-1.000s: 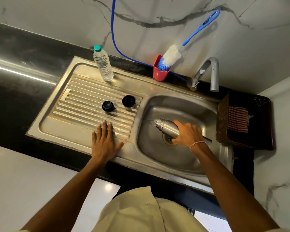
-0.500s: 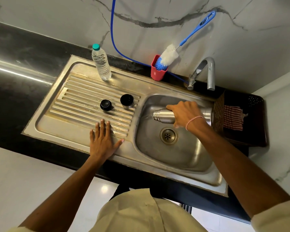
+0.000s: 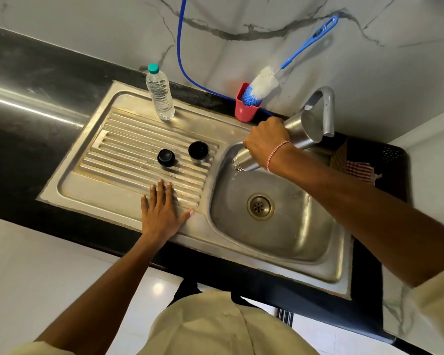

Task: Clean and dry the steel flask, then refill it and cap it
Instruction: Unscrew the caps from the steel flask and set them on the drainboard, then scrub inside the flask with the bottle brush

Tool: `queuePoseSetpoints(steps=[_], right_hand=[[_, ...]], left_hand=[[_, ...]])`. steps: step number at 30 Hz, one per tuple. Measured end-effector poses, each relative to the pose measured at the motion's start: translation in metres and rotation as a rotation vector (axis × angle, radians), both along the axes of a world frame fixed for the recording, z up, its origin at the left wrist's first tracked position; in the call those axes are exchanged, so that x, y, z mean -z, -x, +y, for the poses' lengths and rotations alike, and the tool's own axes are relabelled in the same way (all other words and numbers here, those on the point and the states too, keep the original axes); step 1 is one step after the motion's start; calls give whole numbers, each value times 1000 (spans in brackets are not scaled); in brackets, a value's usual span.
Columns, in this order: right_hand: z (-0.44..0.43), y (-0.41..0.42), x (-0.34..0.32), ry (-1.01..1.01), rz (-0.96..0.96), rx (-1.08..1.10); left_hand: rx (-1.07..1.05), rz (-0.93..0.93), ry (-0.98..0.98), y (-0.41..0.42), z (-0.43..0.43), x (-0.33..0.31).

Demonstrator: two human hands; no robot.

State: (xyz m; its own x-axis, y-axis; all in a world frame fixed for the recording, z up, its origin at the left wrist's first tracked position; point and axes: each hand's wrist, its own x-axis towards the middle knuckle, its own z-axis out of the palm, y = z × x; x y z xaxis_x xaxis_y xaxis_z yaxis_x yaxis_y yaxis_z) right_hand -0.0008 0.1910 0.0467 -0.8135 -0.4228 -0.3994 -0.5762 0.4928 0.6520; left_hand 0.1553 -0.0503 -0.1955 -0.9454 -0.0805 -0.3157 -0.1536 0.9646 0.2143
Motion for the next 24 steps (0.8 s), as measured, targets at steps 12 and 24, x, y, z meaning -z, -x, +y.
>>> queuePoseSetpoints(steps=[12,24], right_hand=[[32,-62,77,456,-99,351],[43,-118,123,1780,-413,745]], left_hand=[[-33,18,-34,0,4,-3],[-41,69,-1001,19,91,-115]])
